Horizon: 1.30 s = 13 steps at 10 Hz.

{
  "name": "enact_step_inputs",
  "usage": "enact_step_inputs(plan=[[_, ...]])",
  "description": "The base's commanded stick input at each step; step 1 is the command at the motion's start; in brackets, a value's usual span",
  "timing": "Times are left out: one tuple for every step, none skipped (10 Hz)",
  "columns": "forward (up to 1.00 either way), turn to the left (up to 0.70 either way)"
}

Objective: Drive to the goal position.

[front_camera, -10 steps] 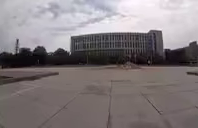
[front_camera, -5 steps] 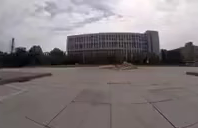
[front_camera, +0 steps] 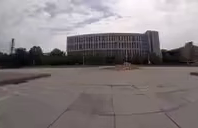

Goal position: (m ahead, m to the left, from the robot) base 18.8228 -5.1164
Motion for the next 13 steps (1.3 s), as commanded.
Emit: enact_step_inputs(plan=[[0.70,0.00],[0.70,0.08],[0.70,0.32],[0.70,0.05],[0.70,0.00],[0.70,0.00],[0.70,0.00],[0.70,0.00],[0.70,0.00],[0.70,0.00],[0.70,0.00],[0.70,0.00],[0.70,0.00]])
